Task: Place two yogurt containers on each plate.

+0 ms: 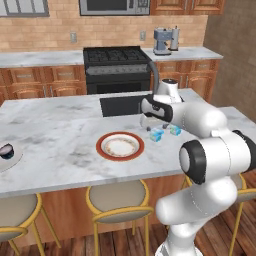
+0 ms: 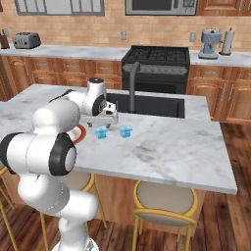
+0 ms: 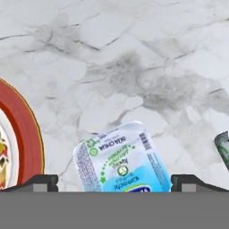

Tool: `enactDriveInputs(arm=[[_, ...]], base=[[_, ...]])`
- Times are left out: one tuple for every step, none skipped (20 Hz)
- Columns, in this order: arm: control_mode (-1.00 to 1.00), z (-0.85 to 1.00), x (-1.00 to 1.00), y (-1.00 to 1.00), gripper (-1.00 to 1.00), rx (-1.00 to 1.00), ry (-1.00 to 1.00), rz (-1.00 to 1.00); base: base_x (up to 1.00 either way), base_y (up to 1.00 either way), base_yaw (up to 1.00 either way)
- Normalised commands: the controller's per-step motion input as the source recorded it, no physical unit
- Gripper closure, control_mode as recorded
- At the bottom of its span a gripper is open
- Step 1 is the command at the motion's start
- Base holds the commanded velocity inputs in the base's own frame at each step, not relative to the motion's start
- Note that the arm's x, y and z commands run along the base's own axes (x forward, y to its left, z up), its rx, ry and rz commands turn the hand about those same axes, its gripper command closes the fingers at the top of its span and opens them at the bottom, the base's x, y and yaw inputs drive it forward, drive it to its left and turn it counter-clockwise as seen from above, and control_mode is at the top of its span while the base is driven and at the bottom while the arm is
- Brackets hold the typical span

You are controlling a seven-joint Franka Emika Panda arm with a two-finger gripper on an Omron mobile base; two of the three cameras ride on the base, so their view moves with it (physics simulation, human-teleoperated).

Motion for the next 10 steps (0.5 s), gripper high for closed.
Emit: enactDriveInputs(arm=[[-1.0, 0.0, 0.0, 0.0, -1.0, -0.04, 0.09, 0.19], [-1.0, 0.0, 0.0, 0.0, -1.0, -0.05, 0.09, 0.21], [-1.0, 0.0, 0.0, 0.0, -1.0, -0.05, 0.08, 0.22], [-1.0, 0.0, 0.0, 0.0, -1.0, -0.04, 0.09, 0.21], [-1.0, 0.0, 0.0, 0.0, -1.0, -0.01, 0.07, 0.17], [-1.0, 0.0, 0.0, 0.0, -1.0, -0.01, 0.06, 0.13], [-1.0, -0.01, 0.0, 0.0, -1.0, -0.03, 0.09, 0.12], [-1.0, -0.09, 0.0, 0.0, -1.0, -0.03, 0.08, 0.12], [-1.0, -0.15, 0.0, 0.0, -1.0, -0.03, 0.07, 0.13], [-1.0, -0.19, 0.0, 0.0, -1.0, -0.02, 0.06, 0.14]], base=[[0.0, 0.0, 0.0], [0.0, 0.0, 0.0], [0.0, 0.0, 0.0], [0.0, 0.0, 0.0], [0.0, 0.0, 0.0], [0.0, 0.0, 0.0], [0.0, 0.0, 0.0], [0.0, 0.0, 0.0], [0.0, 0.0, 0.0], [0.0, 0.0, 0.0]])
